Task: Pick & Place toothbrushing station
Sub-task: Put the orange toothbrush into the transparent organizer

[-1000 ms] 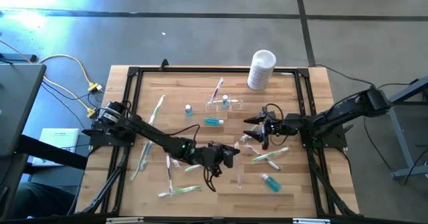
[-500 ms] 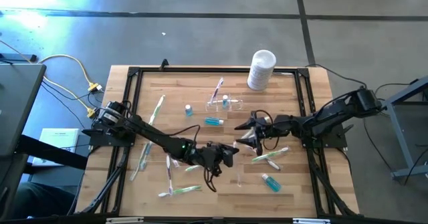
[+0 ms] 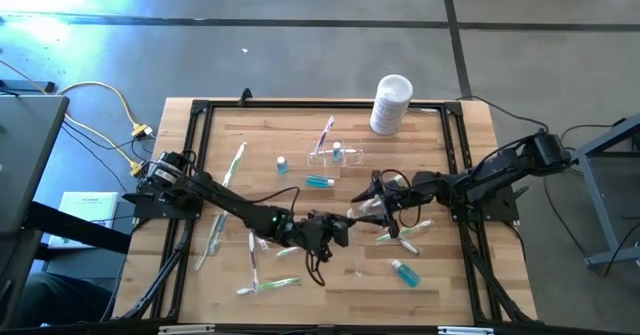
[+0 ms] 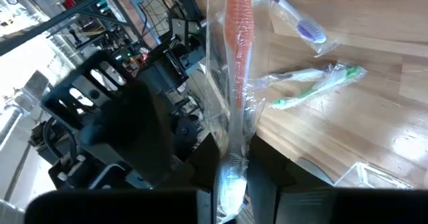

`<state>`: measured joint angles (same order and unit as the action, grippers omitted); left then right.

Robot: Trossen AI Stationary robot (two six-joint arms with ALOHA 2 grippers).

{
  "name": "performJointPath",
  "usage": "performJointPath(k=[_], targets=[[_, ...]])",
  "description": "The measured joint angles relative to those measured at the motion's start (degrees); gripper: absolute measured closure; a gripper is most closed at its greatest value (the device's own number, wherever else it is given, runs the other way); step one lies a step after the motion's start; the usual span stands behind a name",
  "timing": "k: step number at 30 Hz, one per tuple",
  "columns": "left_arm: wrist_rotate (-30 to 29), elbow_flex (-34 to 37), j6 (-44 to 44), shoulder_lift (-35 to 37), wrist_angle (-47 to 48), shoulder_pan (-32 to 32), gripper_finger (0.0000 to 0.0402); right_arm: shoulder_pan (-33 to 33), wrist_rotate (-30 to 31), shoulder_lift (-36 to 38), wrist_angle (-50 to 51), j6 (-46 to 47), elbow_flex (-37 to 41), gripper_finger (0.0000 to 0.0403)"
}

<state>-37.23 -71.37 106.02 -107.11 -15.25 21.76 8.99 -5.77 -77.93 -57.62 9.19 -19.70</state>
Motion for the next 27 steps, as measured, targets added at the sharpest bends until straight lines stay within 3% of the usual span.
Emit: performJointPath(k=[3, 9, 14, 27], targets=[[0.0, 0.0, 0.0, 0.0, 0.0, 0.0, 0.0363, 0.0, -0.4, 0.0, 0.2, 1.4, 0.0, 0.0160], [0.0, 0.0, 0.3, 0.0, -0.9, 0.0, 0.0363, -0.1, 4.3, 0.0, 1.4, 4.3, 0.0, 0.0160], [0.7, 0.0, 2.5, 0.0, -1.3, 0.0, 0.0363, -0.1, 1.0, 0.0, 1.3, 4.7, 0.0, 0.0160], [0.8, 0.0, 5.0, 0.0, -1.3, 0.0, 0.0363, -0.1, 0.9, 0.0, 1.3, 4.1, 0.0, 0.0160]])
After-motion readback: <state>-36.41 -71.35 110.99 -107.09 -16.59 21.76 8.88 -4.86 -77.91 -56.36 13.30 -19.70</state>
